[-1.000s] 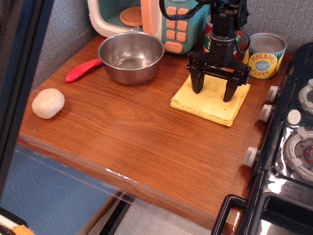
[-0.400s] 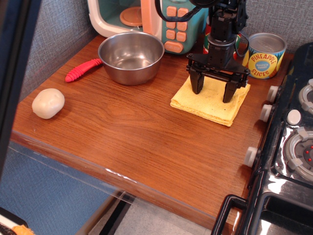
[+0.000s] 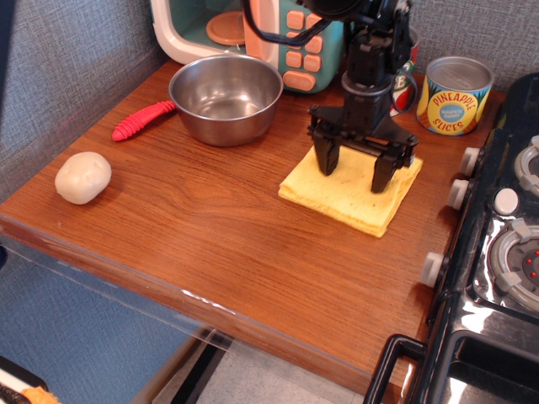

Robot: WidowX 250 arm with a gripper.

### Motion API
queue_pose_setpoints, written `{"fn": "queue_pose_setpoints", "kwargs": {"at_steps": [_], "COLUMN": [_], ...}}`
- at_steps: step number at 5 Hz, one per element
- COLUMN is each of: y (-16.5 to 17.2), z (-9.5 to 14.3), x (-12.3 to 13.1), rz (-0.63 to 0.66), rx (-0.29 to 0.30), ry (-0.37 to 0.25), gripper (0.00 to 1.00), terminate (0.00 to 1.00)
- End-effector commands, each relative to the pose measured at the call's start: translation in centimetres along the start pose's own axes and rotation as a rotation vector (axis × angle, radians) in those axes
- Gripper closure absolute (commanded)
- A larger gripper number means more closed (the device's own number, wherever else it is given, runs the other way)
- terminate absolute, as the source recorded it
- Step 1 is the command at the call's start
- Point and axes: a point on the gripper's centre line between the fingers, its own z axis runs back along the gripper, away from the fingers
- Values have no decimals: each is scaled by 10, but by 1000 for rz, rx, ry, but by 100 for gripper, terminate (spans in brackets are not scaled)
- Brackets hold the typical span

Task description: Move the sponge to the front edge of the table.

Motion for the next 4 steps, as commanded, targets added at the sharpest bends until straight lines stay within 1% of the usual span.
{"fn": "queue_pose_setpoints", "kwargs": {"at_steps": [1, 2, 3, 4], "y": [15, 17, 19, 18], "z": [4, 9, 9, 10], "x": [-64, -91, -106, -112], "rz": [-34, -50, -57, -69], "rx": [21, 38, 43, 44], "ry": [37, 34, 23, 21], "gripper": [0, 0, 0, 0], "terminate": [0, 0, 0, 0]}}
